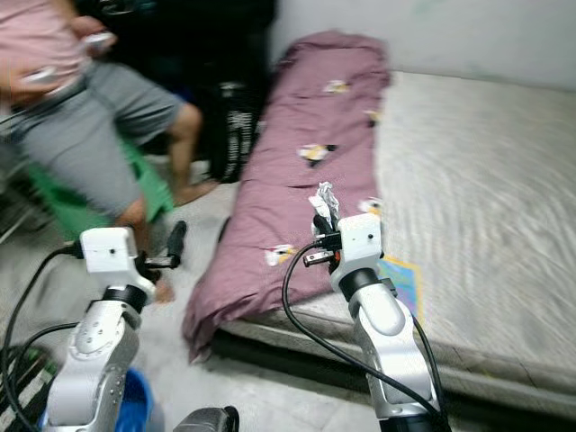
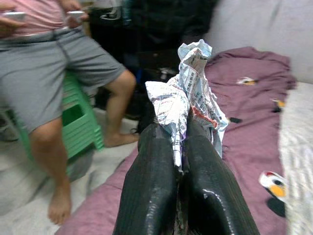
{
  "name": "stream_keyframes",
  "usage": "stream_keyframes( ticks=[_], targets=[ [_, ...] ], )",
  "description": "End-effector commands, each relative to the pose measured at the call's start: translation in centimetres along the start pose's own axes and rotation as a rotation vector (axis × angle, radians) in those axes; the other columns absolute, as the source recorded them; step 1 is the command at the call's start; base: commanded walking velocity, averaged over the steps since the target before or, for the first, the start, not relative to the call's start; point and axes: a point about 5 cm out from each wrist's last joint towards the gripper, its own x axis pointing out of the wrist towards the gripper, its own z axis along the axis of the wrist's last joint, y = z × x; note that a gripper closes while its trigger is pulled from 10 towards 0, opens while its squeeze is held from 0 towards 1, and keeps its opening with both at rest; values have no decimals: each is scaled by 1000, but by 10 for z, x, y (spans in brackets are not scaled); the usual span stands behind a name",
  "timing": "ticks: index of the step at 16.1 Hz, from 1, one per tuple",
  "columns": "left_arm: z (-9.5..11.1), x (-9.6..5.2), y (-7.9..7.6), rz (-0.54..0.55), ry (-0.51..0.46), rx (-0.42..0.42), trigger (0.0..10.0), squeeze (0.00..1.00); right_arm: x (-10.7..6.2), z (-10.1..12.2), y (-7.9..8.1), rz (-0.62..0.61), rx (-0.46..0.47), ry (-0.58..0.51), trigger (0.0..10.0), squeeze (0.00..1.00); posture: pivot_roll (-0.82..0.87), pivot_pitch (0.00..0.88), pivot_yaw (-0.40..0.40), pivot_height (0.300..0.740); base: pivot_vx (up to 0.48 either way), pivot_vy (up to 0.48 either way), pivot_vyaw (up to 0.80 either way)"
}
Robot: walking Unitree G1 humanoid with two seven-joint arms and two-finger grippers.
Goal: Clean up the room
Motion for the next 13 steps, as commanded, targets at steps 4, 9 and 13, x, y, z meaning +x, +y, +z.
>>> stream_keyframes(
  ticks=[4, 9, 13],
  targets=[
    [-2, -3, 2, 8, 11, 21, 10000, 0, 1, 1, 1, 12, 12, -8, 10000, 0, 10, 7, 16, 740, 0, 0, 769],
    [-3, -4, 4, 10, 14, 31, 10000, 0, 3, -1, 2, 23, 11, 3, 10000, 0, 26, 0, 3, 740, 0, 0, 769],
    [-4, -12, 11, 72, 5, 38, 10000, 0, 8, -7, 11, 73, 37, 23, 10000, 0, 86, 0, -51, 740, 0, 0, 295]
  ],
)
